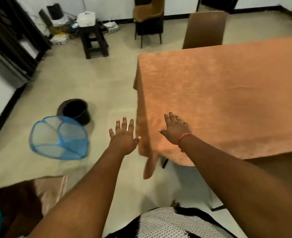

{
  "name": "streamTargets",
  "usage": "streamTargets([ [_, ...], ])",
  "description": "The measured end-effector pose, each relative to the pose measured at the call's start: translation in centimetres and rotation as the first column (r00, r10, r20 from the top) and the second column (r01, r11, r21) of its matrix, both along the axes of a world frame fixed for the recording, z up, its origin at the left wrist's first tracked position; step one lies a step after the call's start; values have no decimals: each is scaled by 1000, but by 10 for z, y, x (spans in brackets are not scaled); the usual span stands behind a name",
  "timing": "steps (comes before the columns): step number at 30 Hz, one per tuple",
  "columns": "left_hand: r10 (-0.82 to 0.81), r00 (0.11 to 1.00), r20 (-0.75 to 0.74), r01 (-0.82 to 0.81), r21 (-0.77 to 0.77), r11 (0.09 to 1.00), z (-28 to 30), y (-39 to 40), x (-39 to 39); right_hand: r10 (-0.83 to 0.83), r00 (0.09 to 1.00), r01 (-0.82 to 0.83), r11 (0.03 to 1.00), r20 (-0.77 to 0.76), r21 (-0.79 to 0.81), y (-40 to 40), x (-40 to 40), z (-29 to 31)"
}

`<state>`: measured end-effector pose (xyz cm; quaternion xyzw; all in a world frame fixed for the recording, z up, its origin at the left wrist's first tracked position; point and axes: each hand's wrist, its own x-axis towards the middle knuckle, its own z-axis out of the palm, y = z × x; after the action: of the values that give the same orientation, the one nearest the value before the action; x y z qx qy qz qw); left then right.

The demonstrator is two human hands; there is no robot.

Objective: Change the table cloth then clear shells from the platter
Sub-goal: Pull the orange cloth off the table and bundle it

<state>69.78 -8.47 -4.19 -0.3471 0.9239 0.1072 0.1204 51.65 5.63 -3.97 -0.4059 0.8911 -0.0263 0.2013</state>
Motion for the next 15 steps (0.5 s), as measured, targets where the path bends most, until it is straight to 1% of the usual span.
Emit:
streamTargets([
  [2, -86, 996, 29, 86, 21, 996, -5, 16, -63, -109, 994, 109, 994, 21, 31, 36, -53, -5],
  [4, -111, 992, 57, 109, 34, 993, -6, 20, -87, -174, 984, 171, 983, 40, 60, 57, -77, -11],
  [6, -195, 977, 81, 193, 36, 981, -12, 29, -138, -298, 952, 292, 952, 67, 85, 89, -118, -16],
  [9, -284, 947, 152, 280, 46, 959, -18, 27, -185, -422, 902, 409, 902, 87, 134, 115, -150, -34],
  [13, -339, 914, 225, 337, 50, 940, -36, 3, -230, -599, 796, 576, 793, 85, 198, 119, -165, -60],
  [15, -358, 902, 242, 355, 58, 933, -47, -19, -255, -696, 713, 664, 710, 88, 233, 115, -170, -73],
])
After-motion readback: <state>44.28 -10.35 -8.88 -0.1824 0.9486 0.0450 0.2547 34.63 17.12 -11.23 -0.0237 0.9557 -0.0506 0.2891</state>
